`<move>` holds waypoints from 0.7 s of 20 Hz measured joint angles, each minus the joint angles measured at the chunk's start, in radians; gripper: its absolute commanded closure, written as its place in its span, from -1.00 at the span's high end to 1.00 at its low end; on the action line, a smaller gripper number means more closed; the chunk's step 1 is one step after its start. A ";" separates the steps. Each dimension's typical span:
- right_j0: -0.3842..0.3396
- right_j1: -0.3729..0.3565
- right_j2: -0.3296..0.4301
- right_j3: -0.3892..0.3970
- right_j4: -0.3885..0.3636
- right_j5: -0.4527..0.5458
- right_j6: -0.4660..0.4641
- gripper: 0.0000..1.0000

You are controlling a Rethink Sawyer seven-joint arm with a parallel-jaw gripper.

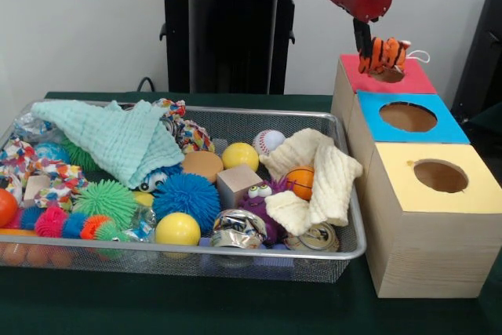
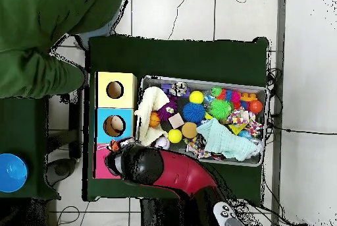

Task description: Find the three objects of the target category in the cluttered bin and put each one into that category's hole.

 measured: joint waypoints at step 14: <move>-0.092 0.055 0.156 0.011 0.075 -0.097 0.000 -1.00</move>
